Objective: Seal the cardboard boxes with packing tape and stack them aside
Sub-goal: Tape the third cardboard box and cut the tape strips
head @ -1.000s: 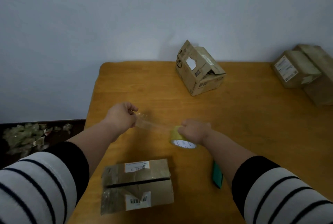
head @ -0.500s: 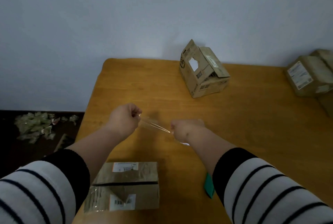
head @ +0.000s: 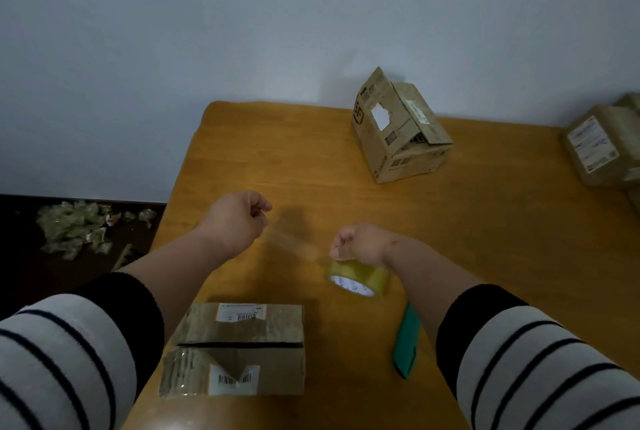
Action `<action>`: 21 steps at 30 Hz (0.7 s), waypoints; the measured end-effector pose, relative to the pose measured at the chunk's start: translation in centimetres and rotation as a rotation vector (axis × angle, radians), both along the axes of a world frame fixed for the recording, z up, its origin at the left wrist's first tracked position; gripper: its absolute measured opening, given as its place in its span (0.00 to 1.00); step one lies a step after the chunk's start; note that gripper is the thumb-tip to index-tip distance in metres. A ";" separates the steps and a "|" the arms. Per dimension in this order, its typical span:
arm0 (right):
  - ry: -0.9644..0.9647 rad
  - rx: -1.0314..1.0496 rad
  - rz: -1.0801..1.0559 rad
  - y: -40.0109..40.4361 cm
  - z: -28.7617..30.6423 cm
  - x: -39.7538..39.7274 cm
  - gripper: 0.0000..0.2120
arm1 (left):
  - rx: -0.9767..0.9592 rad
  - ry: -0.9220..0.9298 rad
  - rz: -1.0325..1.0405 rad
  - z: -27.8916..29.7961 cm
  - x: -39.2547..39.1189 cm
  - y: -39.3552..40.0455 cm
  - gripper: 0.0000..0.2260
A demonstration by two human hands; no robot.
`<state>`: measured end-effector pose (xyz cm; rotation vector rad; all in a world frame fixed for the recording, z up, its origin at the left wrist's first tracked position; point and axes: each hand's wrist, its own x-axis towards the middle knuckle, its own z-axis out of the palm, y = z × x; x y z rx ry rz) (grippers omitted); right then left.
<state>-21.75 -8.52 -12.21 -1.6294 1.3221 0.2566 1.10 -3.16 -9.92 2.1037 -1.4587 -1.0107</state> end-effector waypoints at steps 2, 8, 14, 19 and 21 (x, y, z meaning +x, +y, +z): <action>0.017 -0.017 0.032 0.0 -0.1 -0.1 0.06 | 0.006 -0.021 -0.028 0.0 -0.2 0.0 0.08; 0.043 -0.071 -0.037 0.1 -0.2 0.0 0.10 | 0.013 0.037 -0.010 -0.3 -0.9 0.0 0.09; 0.009 -0.039 -0.042 0.3 0.1 0.1 0.14 | -0.013 0.063 0.031 -0.4 -0.4 -0.5 0.07; -0.064 0.077 -0.060 0.7 0.0 0.3 0.08 | -0.016 0.095 0.042 -0.1 0.1 -0.8 0.07; -0.078 0.124 -0.063 0.8 -0.1 0.2 0.08 | -0.018 0.100 0.040 0.0 0.2 -0.9 0.07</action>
